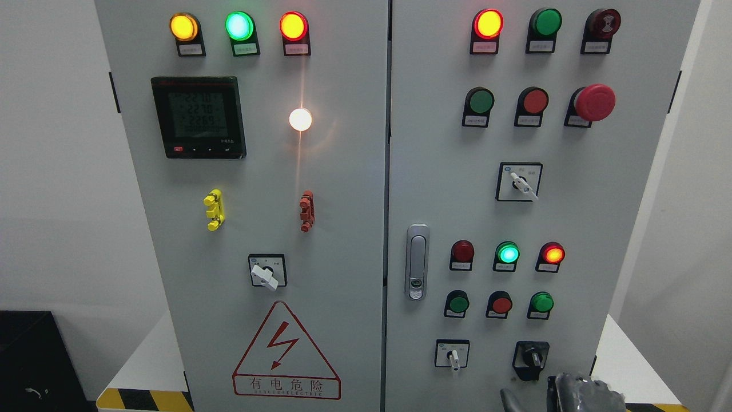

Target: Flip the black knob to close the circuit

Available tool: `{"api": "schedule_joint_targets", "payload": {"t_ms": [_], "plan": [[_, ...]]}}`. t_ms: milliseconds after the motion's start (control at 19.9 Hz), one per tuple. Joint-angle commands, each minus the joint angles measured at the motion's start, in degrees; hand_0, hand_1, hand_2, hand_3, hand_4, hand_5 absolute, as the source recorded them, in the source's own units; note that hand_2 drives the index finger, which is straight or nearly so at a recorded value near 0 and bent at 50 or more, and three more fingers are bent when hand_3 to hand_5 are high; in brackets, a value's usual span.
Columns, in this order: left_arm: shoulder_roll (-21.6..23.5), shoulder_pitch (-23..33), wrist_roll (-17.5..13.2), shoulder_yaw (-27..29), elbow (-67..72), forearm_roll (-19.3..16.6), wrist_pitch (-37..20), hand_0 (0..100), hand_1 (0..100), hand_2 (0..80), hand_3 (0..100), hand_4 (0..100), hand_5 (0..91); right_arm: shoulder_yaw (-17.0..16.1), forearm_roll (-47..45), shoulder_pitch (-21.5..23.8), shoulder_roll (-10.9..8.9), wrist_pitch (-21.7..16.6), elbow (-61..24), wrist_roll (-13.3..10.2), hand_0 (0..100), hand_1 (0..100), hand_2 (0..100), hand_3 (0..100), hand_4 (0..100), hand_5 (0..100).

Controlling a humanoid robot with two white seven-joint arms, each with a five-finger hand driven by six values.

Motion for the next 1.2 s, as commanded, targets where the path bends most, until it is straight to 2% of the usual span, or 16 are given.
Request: {"api": "schedule_joint_targets", "payload": {"t_ms": [0, 201, 301, 452, 552, 652, 853, 1154], "plan": [[0.0, 0.0, -0.05, 0.04, 0.0, 0.0, -0.03, 12, 56, 0.0, 0, 0, 0.0, 0.53, -12.02, 3.21, 2.09, -0.04, -6.65, -1.92, 1, 13, 66, 94, 86, 79], [0.0, 0.0, -0.05, -0.05, 0.0, 0.0, -0.03, 12, 56, 0.0, 0, 0, 0.0, 0.53, -26.0, 6.55, 2.0, -0.13, -9.46, -4.82, 0, 17, 51, 74, 73, 70], [0.0, 0.0, -0.05, -0.05, 0.0, 0.0, -0.03, 12, 56, 0.0, 0, 0, 0.0, 0.62, -31.89, 8.13, 1.91, -0.13, -10.17, -6.31, 0, 18, 43, 62, 64, 64], [0.0, 0.0, 0.04, 0.04, 0.0, 0.0, -0.03, 12, 56, 0.0, 0, 0, 0.0, 1.93, -42.43, 11.73, 1.74, -0.13, -12.01, -7.11, 1, 16, 33, 50, 52, 53], [0.0, 0.0, 0.04, 0.04, 0.0, 0.0, -0.03, 12, 56, 0.0, 0, 0, 0.0, 3.08, -49.73, 13.93, 1.65, -0.22, -13.33, -8.42, 1, 16, 30, 45, 47, 46], [0.0, 0.0, -0.05, 0.04, 0.0, 0.0, -0.03, 12, 56, 0.0, 0, 0, 0.0, 3.08, -55.28, 14.29, 1.65, -0.65, -13.33, -10.01, 0, 15, 26, 41, 42, 38], [-0.09, 0.0, 0.04, -0.05, 0.0, 0.0, -0.03, 12, 56, 0.0, 0, 0, 0.0, 2.47, -64.68, 15.17, 1.56, -1.62, -13.42, -10.19, 0, 12, 21, 36, 37, 32], [0.0, 0.0, 0.04, 0.04, 0.0, 0.0, -0.03, 12, 56, 0.0, 0, 0, 0.0, 2.64, -70.41, 19.82, 1.38, -7.5, -13.51, -9.14, 0, 5, 10, 24, 21, 13]]}}
